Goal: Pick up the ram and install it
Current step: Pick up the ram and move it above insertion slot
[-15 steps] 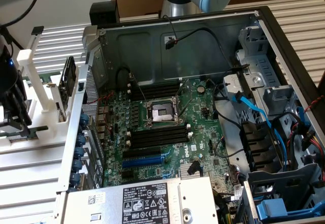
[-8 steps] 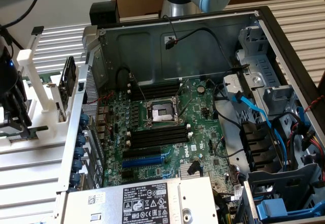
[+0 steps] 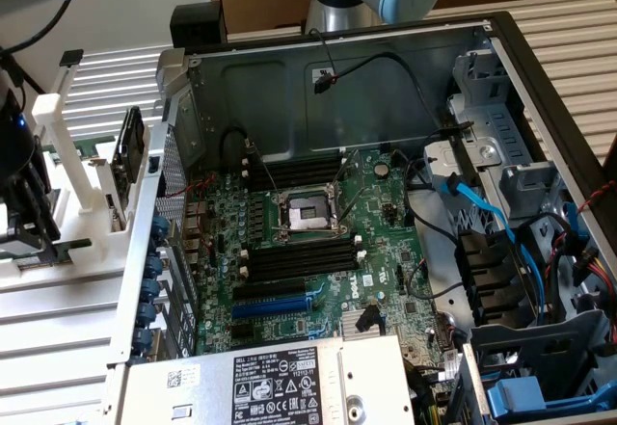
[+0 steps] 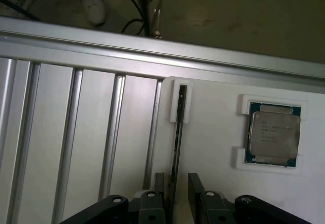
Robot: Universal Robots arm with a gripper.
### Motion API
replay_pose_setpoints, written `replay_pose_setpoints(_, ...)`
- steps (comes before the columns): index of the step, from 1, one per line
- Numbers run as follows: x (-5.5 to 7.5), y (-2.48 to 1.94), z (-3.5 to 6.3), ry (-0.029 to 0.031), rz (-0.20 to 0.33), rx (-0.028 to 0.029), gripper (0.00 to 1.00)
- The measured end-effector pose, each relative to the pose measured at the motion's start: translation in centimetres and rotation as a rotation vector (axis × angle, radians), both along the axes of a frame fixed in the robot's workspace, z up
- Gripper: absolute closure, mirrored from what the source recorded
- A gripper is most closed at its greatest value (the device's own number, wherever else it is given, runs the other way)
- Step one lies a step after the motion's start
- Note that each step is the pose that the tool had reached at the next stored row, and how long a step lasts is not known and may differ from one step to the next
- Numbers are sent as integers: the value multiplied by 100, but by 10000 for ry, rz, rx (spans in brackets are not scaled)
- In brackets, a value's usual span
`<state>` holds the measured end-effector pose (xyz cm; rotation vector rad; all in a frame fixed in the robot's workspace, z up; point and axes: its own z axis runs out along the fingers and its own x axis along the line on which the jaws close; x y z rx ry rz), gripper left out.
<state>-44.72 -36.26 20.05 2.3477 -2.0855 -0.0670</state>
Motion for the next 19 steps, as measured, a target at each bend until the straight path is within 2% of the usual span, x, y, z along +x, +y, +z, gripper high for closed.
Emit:
replay_pose_setpoints(9, 0, -1, 0, 0, 0, 1, 67)
replay_pose_setpoints(10, 0, -1, 0, 0, -1, 1, 69)
replay_pose_setpoints(11, 0, -1, 0, 0, -1, 0, 76)
replay_pose_setpoints(12, 0, -1, 0, 0, 0, 0, 76)
replay_pose_setpoints(13, 0, -1, 0, 0, 0, 1, 83)
replay_pose_setpoints(19, 0, -1, 0, 0, 0, 1, 83)
